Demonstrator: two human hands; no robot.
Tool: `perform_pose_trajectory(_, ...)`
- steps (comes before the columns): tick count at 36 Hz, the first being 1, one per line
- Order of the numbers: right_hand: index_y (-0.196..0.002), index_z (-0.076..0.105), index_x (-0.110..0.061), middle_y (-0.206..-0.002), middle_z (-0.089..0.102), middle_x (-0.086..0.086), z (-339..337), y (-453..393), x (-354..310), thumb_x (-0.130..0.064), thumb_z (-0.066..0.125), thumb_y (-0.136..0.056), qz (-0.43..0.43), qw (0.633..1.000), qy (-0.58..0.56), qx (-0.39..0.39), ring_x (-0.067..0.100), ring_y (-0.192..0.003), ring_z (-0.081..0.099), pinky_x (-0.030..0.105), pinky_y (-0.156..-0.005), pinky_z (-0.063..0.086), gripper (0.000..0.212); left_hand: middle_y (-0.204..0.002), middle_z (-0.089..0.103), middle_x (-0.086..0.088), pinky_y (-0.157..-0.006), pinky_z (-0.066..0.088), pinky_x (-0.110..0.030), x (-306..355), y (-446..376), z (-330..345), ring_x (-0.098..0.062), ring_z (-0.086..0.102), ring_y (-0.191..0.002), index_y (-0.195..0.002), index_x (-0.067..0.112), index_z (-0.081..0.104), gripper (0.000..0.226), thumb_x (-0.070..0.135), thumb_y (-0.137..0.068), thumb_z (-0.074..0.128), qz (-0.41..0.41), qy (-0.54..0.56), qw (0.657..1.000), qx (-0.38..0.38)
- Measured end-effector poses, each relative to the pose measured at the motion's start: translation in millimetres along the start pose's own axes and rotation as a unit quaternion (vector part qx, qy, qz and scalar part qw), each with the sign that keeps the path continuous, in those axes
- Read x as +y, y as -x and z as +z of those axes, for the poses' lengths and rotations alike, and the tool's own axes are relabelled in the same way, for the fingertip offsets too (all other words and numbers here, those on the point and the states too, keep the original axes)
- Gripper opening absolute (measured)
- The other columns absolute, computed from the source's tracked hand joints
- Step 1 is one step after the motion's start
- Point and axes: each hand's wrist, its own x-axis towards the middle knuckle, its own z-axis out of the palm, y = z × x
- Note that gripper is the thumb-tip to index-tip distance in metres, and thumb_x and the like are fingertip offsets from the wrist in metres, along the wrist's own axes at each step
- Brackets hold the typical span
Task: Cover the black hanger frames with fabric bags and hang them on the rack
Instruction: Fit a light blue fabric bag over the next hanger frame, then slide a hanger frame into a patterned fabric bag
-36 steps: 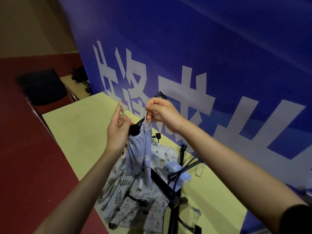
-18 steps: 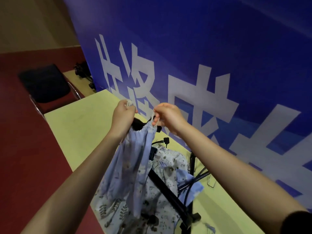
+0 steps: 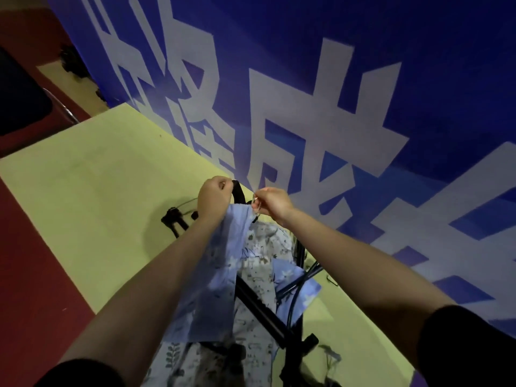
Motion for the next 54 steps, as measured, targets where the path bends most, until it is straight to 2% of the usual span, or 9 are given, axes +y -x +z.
perform_pose_trajectory(3, -0.069, 0.06, -0.009, -0.063, 0.054, 0.004, -4.3, 1.1, 13.5, -0.006, 0.057, -0.093, -0.001, 0.999, 0.049, 0.013, 0.012, -0.052, 0.047, 0.014, -0.046, 0.04, 0.024, -0.062, 0.051, -0.012, -0.056, 0.031, -0.033, -3.3, -0.1, 3.2, -0.023, 0.046, -0.057, -0.058, 0.012, 0.053, 0.041, 0.033, -0.094, 0.05, 0.026, -0.05, 0.998, 0.004)
perform_pose_trajectory(8, -0.08, 0.056, -0.009, -0.081, 0.05, 0.011, -20.3, 8.1, 34.2, -0.015, 0.055, -0.095, -0.007, 0.996, 0.089, 0.017, 0.021, -0.078, 0.046, 0.027, -0.065, 0.041, 0.016, -0.077, 0.055, -0.003, -0.069, 0.034, -0.03, 0.1, 19.2, -6.6, -0.019, 0.051, -0.079, -0.059, 0.022, 0.049, 0.042, 0.044, -0.094, 0.049, 0.062, -0.082, 0.995, -0.001)
perform_pose_trajectory(12, -0.108, 0.061, -0.009, -0.094, 0.058, 0.007, -33.9, 27.6, 40.7, -0.013, 0.052, -0.097, 0.006, 0.997, 0.083, -0.007, 0.019, -0.086, 0.054, 0.028, -0.07, 0.045, 0.014, -0.104, 0.052, -0.004, -0.078, 0.041, -0.03, 3.5, 55.1, -13.8, -0.015, 0.052, -0.089, -0.095, 0.016, 0.059, 0.027, 0.043, -0.093, 0.056, 0.068, -0.072, 0.994, -0.043)
perform_pose_trajectory(21, -0.116, 0.061, 0.001, -0.095, 0.06, 0.013, -46.0, 88.6, 65.5, -0.012, 0.049, -0.098, 0.01, 0.997, 0.081, -0.015, 0.021, -0.074, 0.053, 0.025, -0.058, 0.042, 0.025, -0.146, 0.039, -0.02, -0.101, 0.04, -0.045, -61.9, 122.5, -38.7, -0.035, 0.041, -0.131, -0.148, 0.008, 0.028, 0.093, 0.062, -0.081, 0.063, 0.013, -0.249, 0.951, -0.181)
perform_pose_trajectory(30, -0.076, 0.058, -0.008, -0.068, 0.055, 0.007, -55.5, 124.3, 123.1, -0.013, 0.054, -0.097, 0.088, 0.987, 0.13, -0.03, 0.015, -0.057, 0.052, 0.025, -0.054, 0.043, 0.022, -0.138, 0.042, -0.021, -0.089, 0.047, -0.043, -80.1, 157.1, -20.9, -0.036, 0.043, -0.123, -0.135, 0.007, 0.042, 0.076, 0.062, -0.084, 0.056, 0.051, -0.419, 0.884, -0.204)
perform_pose_trajectory(36, -0.084, 0.06, -0.005, -0.067, 0.053, 0.009, -49.0, 124.0, 142.7, -0.014, 0.056, -0.095, 0.119, 0.978, 0.167, -0.041, 0.018, -0.055, 0.048, 0.025, -0.05, 0.041, 0.015, -0.068, 0.042, -0.004, -0.055, 0.038, -0.033, -77.8, 160.3, -13.6, -0.024, 0.046, -0.063, -0.096, 0.007, 0.049, 0.03, 0.036, -0.091, 0.054, 0.052, -0.413, 0.874, -0.249)
perform_pose_trajectory(44, -0.066, 0.041, -0.009, -0.065, 0.037, 0.016, -39.5, 124.7, 163.3, -0.009, 0.045, -0.095, 0.069, 0.949, 0.302, -0.066, 0.023, -0.06, 0.032, 0.031, -0.06, 0.031, 0.03, -0.086, 0.056, -0.009, -0.058, 0.043, -0.033, -86.3, 144.3, -41.1, -0.026, 0.055, -0.073, -0.099, 0.012, 0.045, 0.03, 0.039, -0.09, 0.053, 0.063, -0.388, 0.901, -0.184)
perform_pose_trajectory(51, -0.113, 0.056, -0.01, -0.096, 0.066, 0.014, -28.2, 111.0, 179.9, -0.025, 0.054, -0.096, 0.042, 0.933, 0.357, 0.019, 0.027, -0.084, 0.06, 0.028, -0.061, 0.037, 0.023, -0.106, 0.056, -0.02, -0.066, 0.044, -0.037, -104.6, 135.6, -48.6, -0.036, 0.058, -0.088, -0.106, 0.004, 0.047, 0.036, 0.035, -0.09, 0.055, 0.02, -0.37, 0.914, -0.168)
perform_pose_trajectory(54, -0.079, 0.056, -0.014, -0.074, 0.058, 0.008, -22.6, 103.8, 179.6, -0.038, 0.054, -0.095, 0.046, 0.914, 0.403, 0.025, 0.027, -0.079, 0.055, 0.03, -0.062, 0.034, 0.029, -0.109, 0.052, -0.018, -0.064, 0.039, -0.036, -109.8, 136.4, -44.2, -0.035, 0.055, -0.089, -0.105, 0.005, 0.046, 0.035, 0.036, -0.09, 0.055, 0.003, -0.363, 0.918, -0.158)
